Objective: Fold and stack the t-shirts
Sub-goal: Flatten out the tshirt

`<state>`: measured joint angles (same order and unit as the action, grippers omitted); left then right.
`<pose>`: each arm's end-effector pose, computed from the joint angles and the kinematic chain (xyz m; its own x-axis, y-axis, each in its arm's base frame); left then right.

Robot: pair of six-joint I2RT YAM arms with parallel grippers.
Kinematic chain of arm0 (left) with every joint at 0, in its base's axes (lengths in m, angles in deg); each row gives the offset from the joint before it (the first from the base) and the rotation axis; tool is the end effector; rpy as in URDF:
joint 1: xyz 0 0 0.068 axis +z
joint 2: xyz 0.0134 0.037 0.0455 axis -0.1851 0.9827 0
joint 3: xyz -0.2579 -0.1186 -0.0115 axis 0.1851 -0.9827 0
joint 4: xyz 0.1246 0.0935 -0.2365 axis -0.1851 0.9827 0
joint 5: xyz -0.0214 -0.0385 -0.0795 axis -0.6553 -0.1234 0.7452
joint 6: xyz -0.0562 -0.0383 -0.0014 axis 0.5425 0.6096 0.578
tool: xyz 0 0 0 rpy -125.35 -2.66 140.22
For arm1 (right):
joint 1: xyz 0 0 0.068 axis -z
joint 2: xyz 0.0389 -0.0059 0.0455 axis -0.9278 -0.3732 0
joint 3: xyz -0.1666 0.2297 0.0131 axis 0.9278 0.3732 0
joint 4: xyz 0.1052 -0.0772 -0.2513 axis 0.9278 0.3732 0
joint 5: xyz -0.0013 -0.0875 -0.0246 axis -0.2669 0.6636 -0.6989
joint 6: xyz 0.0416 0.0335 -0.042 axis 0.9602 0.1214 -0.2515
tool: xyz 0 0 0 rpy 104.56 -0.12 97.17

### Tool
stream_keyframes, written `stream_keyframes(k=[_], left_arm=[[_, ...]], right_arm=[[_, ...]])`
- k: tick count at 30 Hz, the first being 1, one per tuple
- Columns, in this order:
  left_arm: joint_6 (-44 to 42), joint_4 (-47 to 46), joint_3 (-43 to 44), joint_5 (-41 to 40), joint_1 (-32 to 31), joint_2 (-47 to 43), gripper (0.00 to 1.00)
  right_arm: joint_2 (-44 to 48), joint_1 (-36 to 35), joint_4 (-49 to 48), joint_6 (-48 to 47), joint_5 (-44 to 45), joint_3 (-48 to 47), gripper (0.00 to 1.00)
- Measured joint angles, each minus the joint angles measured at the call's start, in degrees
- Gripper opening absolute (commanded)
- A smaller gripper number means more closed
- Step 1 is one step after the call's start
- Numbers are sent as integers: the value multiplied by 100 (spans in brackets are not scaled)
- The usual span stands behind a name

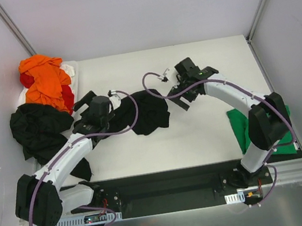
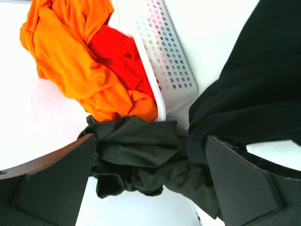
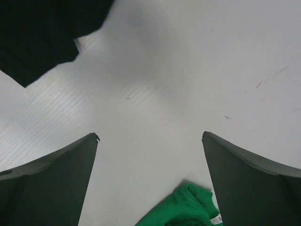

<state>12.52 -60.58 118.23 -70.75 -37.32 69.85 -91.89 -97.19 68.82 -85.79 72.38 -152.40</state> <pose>0.2704 -0.0957 0.2591 -0.4105 0.8561 -0.3139 0.2257 0.4289 0.8747 0.3431 0.1877 0.2571 -0.2541 -0.8675 -0.4277 -0.8036 0.4354 -0.4058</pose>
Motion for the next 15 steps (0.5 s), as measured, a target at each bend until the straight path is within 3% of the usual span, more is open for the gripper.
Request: stream_keyframes(k=[8, 15], left_arm=[[111, -195, 203, -13, 177, 540, 99], [144, -678, 260, 61, 629, 511, 99]], right_arm=[[-1093, -1027, 35, -4, 328, -833, 99], [-1316, -1357, 107, -7, 442, -984, 99]])
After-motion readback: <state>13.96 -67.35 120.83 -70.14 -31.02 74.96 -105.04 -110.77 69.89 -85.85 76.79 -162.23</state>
